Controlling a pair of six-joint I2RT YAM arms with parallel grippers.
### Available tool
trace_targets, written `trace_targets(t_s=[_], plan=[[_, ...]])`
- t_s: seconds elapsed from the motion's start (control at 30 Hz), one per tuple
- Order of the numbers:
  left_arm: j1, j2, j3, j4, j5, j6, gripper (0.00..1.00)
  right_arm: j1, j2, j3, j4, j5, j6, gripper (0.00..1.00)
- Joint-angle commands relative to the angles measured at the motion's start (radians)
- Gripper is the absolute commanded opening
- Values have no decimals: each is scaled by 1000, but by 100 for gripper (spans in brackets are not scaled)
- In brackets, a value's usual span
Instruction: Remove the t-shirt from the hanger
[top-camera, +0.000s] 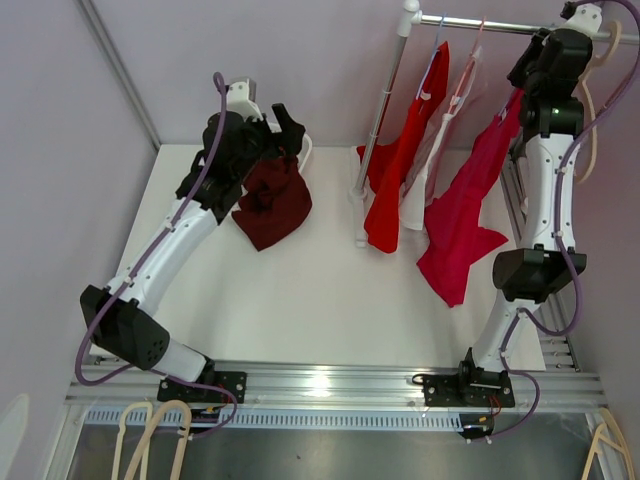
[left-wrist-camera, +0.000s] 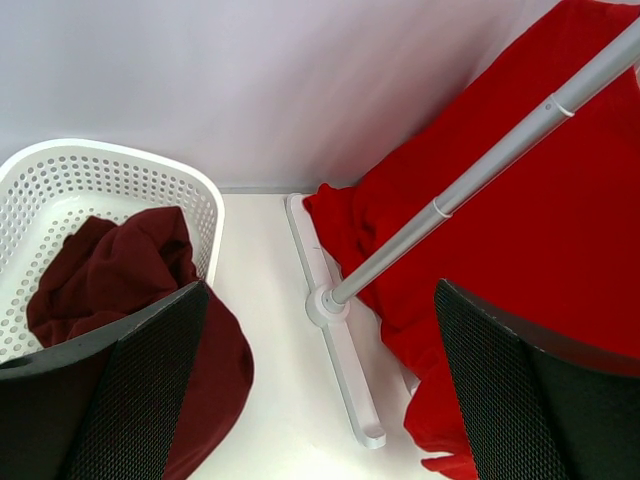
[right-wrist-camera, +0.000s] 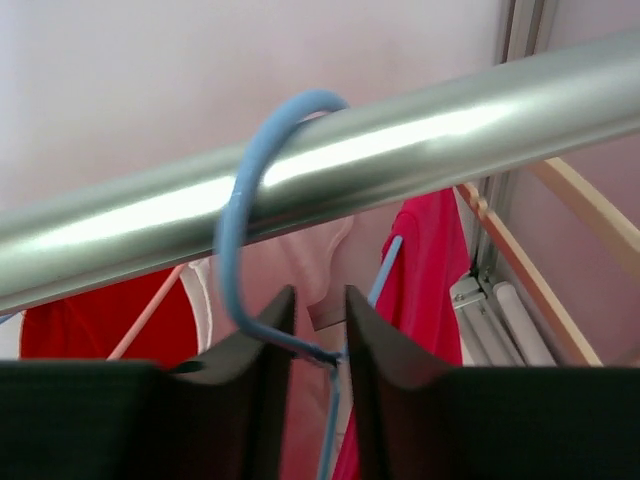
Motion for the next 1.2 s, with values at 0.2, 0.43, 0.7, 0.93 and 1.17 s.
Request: trace_targets(t_s=[0.2,0.43,0.7,0.93,1.17], plan=[[-10,17,6,34,-12,26,100,44,21,38,11,81,-44,26],[-10,11,-6,33,-13,24,99,66,1,6,-5,129,-69,44],[-10,1,-19,36,-6,20,99,76,-32,-32,-30,199,-76,39],[-10,-6,-29,42,-6,21,99,86,-61,-81,-7,242,-81,29],[-10,-8,-32,42,-1,21,100,139,-74,-86,21,329,-133,38]])
